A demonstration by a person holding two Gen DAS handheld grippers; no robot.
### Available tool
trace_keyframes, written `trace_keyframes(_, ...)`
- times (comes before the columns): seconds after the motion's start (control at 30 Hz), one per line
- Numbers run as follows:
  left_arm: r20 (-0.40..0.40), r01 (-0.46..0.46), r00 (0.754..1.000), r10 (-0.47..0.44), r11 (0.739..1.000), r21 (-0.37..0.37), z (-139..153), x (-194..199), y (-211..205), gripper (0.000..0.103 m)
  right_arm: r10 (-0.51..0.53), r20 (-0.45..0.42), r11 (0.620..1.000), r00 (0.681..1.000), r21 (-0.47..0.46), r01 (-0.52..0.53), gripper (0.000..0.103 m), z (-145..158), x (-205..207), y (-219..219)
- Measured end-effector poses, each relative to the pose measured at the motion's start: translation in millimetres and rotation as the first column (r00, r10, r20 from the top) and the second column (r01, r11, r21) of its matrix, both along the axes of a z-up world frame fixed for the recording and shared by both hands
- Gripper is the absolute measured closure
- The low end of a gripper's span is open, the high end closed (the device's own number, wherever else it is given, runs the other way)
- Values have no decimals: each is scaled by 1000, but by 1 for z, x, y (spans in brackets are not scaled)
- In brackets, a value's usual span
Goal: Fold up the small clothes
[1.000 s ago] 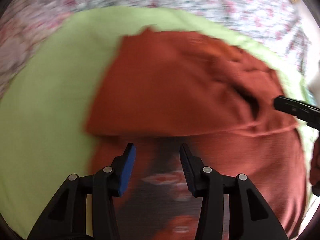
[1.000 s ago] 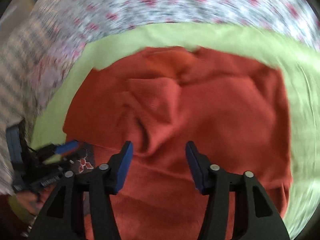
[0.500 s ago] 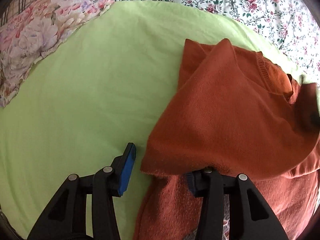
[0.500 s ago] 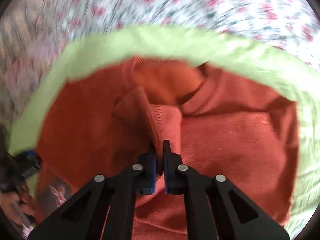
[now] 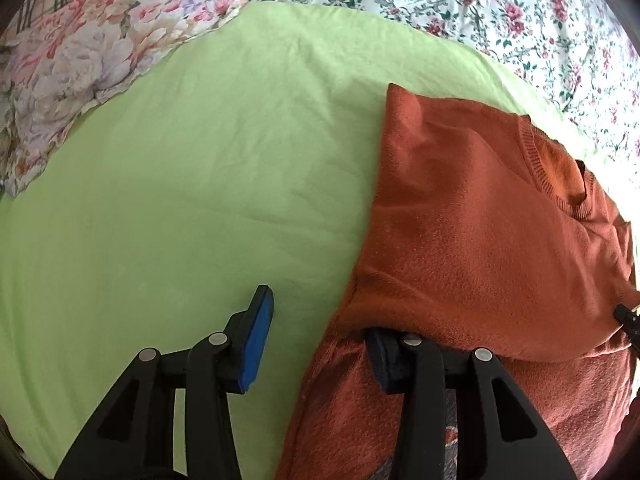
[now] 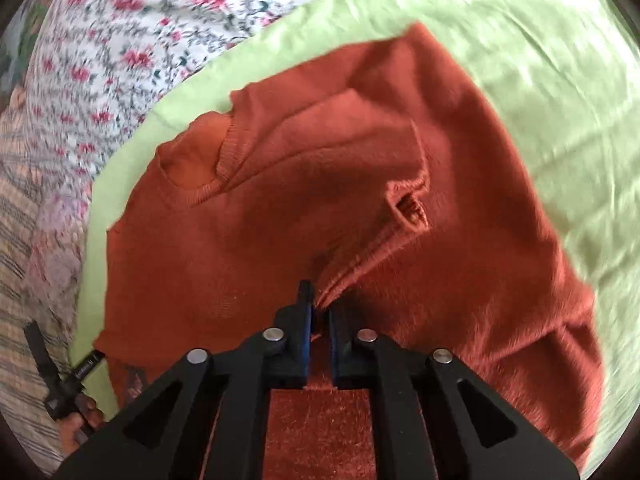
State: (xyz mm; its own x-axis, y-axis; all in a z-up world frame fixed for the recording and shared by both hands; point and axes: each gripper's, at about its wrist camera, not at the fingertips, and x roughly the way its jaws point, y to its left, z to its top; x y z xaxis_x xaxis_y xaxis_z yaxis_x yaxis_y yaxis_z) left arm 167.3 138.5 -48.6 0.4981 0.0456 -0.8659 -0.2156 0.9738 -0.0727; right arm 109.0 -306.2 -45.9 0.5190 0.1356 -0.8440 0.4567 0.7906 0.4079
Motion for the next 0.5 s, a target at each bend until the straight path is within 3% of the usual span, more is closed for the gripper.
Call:
trace_keyframes(0.2, 10, -103, 994, 105, 983, -152, 0, -8, 23, 59, -43, 30, 999, 999, 3, 43, 87, 12, 5, -9)
trace_keyframes(0.33, 1, -142, 989, 146, 965, -220, -4, -10, 31, 59, -29, 123, 996, 992, -85, 40, 92, 38, -1, -9)
trace_keyframes(0.5, -8, -139, 990, 141, 966, -216, -5, -10, 29, 59, -40, 28, 994, 999, -105, 42, 93, 20, -5, -19)
